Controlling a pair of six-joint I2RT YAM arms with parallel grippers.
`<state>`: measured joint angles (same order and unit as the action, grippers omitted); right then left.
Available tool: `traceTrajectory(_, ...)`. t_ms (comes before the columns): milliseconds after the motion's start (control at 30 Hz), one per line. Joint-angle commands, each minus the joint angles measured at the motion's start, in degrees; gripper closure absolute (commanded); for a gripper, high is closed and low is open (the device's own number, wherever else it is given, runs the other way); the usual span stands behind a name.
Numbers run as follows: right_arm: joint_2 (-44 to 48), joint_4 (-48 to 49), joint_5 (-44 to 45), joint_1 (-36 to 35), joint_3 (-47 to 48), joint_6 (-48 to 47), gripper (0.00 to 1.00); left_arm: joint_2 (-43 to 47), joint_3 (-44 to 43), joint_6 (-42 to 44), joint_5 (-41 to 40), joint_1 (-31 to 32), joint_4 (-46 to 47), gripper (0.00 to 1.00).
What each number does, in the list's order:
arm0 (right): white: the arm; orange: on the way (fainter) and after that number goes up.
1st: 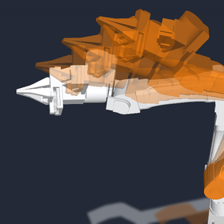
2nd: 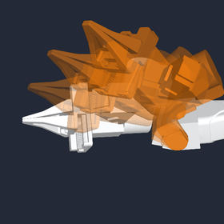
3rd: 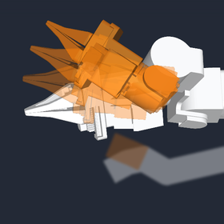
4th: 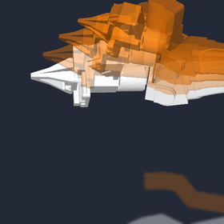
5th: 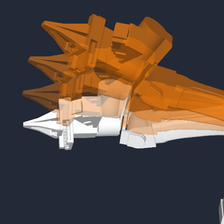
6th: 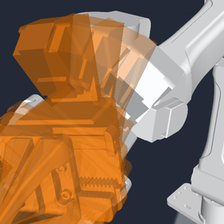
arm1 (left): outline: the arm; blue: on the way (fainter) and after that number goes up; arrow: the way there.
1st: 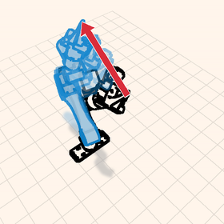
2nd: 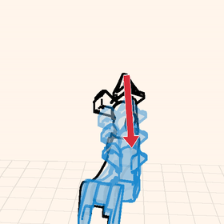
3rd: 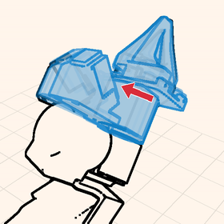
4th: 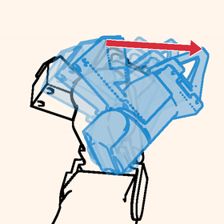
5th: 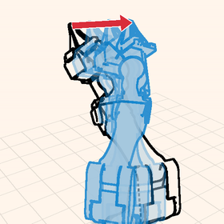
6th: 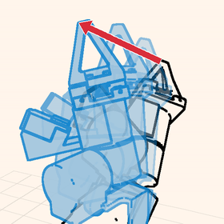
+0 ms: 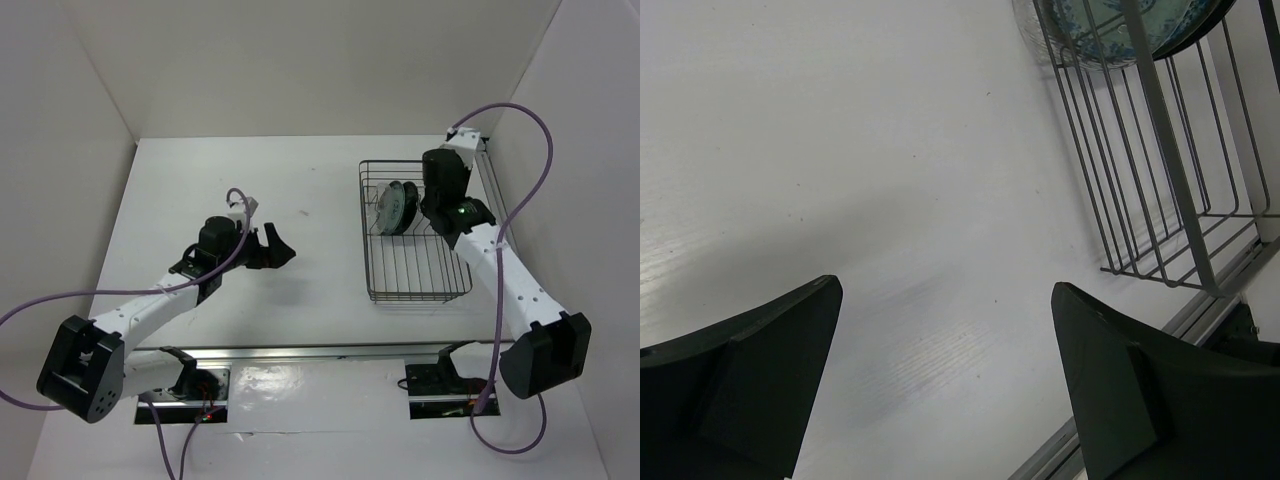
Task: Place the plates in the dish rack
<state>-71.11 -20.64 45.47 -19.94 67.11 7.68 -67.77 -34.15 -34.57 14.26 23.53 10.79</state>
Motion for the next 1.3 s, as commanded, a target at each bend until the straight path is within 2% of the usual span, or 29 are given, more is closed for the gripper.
traceTrajectory(0,0.01,2.80,-2.06,4.03,0.92,0.93,1.00,0.79,-0.57,0.38,1.12,0.73,2.57,0.00)
traceTrajectory(167,-1.05,3.42,-8.20,8.16,1.53,1.46,1.00,1.41,0.58,0.38,1.12,0.73,2.57,0.00)
traceTrajectory(333,-2.80,6.48,-15.41,11.15,-2.06,1.99,1.00,1.41,0.58,0.90,1.65,0.73,3.10,0.00)
traceTrajectory(467,-3.33,7.81,-15.41,11.94,-4.62,2.51,1.00,1.41,1.10,0.90,1.65,0.73,3.10,0.00)
traceTrajectory(867,-6.84,8.43,-16.82,13.52,-3.48,1.99,1.00,1.41,1.10,0.90,2.17,0.73,3.10,0.00)
traceTrajectory(1267,-9.22,8.95,-17.88,11.86,-4.09,2.51,1.00,1.41,1.10,0.90,2.17,1.26,3.10,0.00)
